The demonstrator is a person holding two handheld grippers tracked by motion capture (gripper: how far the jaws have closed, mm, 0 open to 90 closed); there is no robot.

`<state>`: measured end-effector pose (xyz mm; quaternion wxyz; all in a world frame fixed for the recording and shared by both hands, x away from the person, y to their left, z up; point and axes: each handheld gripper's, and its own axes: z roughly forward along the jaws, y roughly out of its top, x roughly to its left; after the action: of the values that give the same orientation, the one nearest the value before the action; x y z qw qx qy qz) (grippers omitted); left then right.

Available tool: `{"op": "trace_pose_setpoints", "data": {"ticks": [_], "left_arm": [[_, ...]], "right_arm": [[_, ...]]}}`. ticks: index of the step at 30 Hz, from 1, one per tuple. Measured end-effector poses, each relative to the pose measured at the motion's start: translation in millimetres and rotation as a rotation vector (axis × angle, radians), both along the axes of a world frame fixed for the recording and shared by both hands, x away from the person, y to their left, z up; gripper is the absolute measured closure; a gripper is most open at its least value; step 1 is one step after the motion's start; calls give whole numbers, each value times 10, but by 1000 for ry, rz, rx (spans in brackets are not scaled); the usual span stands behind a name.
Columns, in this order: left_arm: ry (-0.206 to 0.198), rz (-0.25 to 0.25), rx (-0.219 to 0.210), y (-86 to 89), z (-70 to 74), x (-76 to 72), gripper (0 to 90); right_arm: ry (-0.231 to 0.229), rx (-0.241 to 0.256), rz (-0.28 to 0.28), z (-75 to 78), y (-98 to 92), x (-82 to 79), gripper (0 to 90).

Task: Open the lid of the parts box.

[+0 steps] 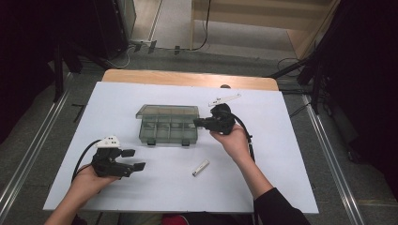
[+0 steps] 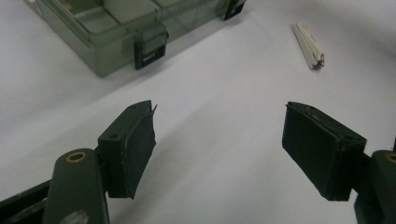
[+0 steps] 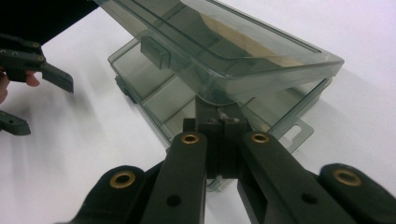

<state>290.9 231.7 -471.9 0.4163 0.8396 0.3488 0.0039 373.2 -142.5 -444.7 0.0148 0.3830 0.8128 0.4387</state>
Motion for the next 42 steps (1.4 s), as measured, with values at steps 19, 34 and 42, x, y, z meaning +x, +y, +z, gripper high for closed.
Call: {"op": "trace_pose_setpoints", "data": {"ticks": [19,34,42], "left_arm": [[-4,-35,18,-45,284,379,267],[-45,16,51,28,308,788,267],[-41,56,34,84,272,1002,289]], "right_arm": [[11,2,8,41,-5,8,900],[15,9,9,53,9,13,900],[16,11,13,56,19,11,900]]}}
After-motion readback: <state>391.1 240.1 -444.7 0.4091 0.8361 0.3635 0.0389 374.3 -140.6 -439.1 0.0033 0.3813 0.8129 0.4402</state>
